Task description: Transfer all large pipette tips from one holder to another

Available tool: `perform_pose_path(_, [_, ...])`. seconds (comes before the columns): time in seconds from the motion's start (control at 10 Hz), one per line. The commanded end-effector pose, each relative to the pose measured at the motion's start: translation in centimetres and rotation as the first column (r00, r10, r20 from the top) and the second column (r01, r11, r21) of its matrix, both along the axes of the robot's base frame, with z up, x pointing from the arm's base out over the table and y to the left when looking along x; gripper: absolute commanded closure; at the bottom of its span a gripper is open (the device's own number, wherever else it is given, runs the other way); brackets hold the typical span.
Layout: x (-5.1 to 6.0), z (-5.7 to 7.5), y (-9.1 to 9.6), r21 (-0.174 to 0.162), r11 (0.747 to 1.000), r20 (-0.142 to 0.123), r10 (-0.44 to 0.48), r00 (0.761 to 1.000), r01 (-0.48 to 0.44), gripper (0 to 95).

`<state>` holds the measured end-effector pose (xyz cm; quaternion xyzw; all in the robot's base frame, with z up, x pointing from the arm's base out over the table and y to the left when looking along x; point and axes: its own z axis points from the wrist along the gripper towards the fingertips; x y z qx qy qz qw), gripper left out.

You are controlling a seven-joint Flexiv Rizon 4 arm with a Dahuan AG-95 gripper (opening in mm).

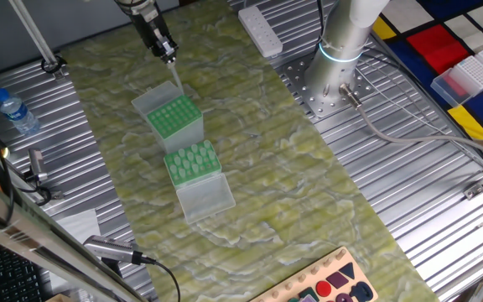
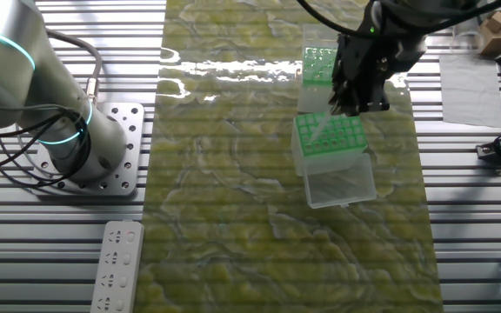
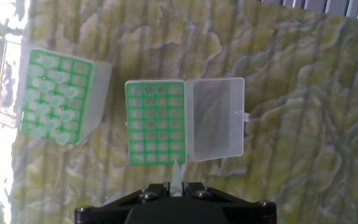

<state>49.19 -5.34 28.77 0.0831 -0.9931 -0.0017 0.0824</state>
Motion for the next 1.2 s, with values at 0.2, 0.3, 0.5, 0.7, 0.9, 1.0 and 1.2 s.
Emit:
perform_pose_path(0.2, [0.3, -0.2, 0.0, 0.000, 1.000, -0.002, -0.002, 1.000, 0.002, 95.0])
perform_pose_path(0.3, [0.3, -0.2, -0.1, 0.001, 1.000, 0.000, -0.001, 1.000, 0.001, 95.0])
perform_pose_path(0.5, [0.3, -0.4, -0.2, 0.002, 1.000, 0.002, 0.002, 1.000, -0.002, 95.0])
perform_pose_path(0.7, [0.3, -0.6, -0.2, 0.003, 1.000, 0.001, 0.004, 1.000, -0.004, 95.0])
perform_pose_path(0.9, [0.2, -0.8, -0.3, 0.004, 1.000, 0.004, 0.006, 1.000, -0.006, 95.0])
perform_pose_path(1.0, [0.1, -1.1, -0.2, 0.004, 1.000, 0.007, 0.009, 1.000, -0.009, 95.0])
perform_pose_path(1.2, [0.0, -1.6, -0.1, 0.005, 1.000, 0.012, 0.009, 1.000, -0.009, 95.0])
